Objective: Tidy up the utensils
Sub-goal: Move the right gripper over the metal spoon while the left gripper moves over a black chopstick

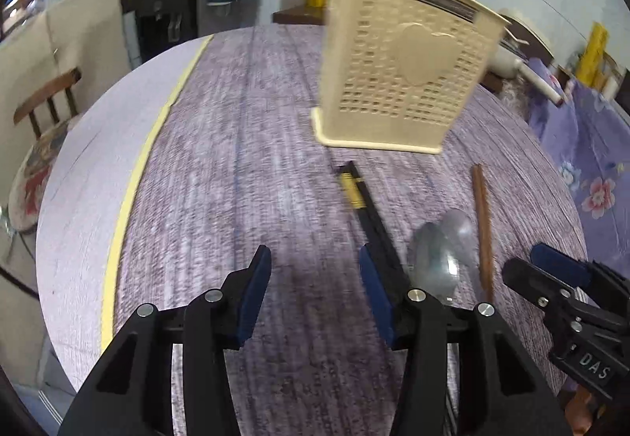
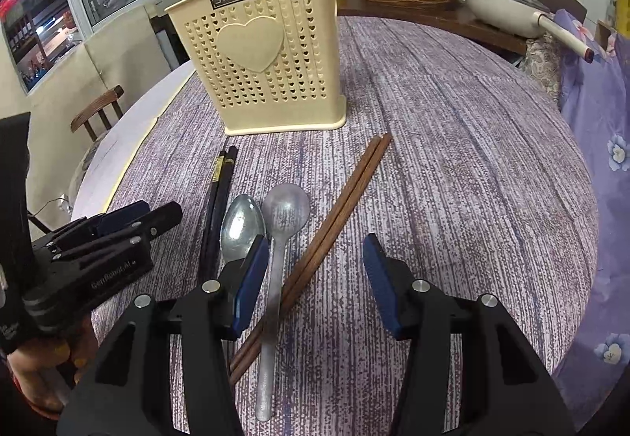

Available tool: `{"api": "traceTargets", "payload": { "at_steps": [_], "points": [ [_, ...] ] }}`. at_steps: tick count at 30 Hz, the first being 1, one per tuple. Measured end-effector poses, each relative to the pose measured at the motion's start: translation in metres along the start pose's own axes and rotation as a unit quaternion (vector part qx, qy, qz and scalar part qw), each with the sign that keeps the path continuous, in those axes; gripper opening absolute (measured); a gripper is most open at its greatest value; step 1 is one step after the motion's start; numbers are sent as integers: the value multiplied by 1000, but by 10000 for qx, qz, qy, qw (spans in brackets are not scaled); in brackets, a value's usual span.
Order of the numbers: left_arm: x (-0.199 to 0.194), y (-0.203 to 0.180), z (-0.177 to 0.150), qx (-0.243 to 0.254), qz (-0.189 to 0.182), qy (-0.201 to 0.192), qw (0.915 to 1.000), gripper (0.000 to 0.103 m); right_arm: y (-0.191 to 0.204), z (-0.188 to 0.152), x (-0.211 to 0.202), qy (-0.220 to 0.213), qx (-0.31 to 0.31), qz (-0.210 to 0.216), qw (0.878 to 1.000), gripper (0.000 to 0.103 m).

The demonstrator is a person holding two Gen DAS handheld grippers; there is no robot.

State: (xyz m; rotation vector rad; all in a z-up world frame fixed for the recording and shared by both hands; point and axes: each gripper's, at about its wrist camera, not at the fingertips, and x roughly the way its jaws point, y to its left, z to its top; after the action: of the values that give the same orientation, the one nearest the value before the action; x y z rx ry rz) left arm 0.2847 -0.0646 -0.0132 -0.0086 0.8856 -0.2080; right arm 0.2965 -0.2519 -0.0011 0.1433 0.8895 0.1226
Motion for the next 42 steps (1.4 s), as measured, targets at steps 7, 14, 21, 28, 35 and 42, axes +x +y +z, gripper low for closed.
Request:
{"api": "traceTargets", "payload": {
  "at_steps": [7,14,21,28,35,42],
  "points": [
    [14,-28,-3,398,257,21,9989,49,-18,-3,-2,62,285,-100,9995,51],
    [15,-12,-2,291,373,86,9988,52,-17,-6,0,123,290,-86,9995,51],
    [9,24,1,-1,346,163,9993,47,10,-8,-3,116,-219,321,9992,51],
    [10,28,3,120,379,149,9991,25,43,-17,10,468,-919,448,9937,35],
    [15,33,10,155,286,218,9992,20,58,-18,15,656,-1190,300,9903,20],
    [20,27,16,247,284,212,9991,20,59,-20,22,793,-1240,101,9891,20]
  ]
}}
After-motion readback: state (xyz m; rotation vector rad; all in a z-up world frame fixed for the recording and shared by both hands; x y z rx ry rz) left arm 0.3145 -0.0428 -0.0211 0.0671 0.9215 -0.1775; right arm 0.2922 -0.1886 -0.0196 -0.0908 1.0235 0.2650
